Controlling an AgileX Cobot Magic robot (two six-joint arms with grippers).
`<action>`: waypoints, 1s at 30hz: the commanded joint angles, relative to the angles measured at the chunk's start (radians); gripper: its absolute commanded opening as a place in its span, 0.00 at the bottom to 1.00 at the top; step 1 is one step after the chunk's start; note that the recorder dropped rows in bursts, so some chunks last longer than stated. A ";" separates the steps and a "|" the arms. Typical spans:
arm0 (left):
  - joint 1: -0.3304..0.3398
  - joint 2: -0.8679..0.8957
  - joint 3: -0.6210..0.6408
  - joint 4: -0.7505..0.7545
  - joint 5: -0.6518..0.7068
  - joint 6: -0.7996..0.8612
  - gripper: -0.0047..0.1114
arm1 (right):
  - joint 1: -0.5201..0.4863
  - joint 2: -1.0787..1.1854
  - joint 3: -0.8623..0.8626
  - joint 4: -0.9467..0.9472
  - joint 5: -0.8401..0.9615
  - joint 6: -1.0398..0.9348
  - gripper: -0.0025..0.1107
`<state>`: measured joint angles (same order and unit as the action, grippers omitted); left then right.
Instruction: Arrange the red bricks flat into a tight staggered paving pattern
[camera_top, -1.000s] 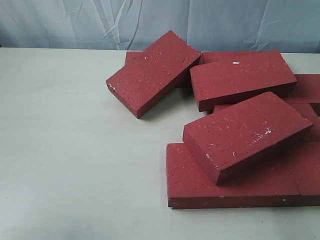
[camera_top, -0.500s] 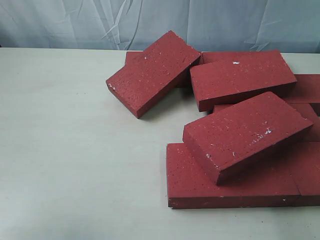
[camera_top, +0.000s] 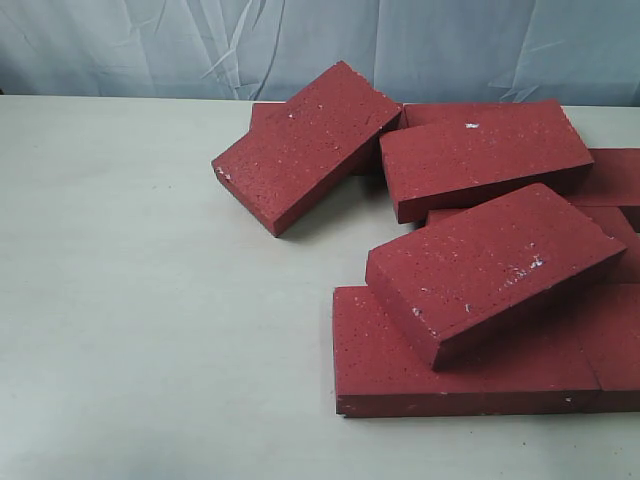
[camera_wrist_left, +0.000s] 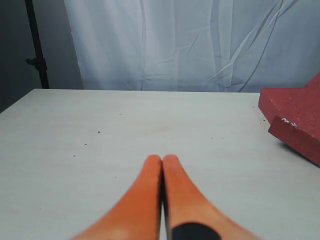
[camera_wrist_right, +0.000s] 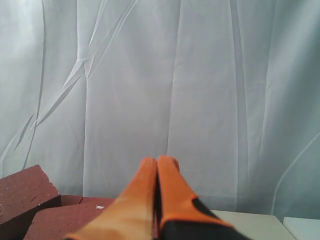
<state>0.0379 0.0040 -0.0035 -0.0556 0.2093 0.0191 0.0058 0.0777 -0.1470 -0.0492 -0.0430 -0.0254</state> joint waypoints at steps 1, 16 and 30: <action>0.000 -0.004 0.003 -0.002 -0.009 -0.008 0.04 | -0.006 0.080 -0.073 -0.002 0.057 0.001 0.02; 0.000 -0.004 0.003 -0.002 -0.009 -0.008 0.04 | -0.006 0.369 -0.313 -0.002 0.248 0.001 0.02; 0.000 -0.004 0.003 -0.002 -0.009 -0.008 0.04 | -0.006 0.487 -0.368 -0.002 0.233 0.001 0.02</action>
<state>0.0379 0.0040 -0.0035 -0.0556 0.2093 0.0191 0.0058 0.5612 -0.5088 -0.0492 0.2032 -0.0254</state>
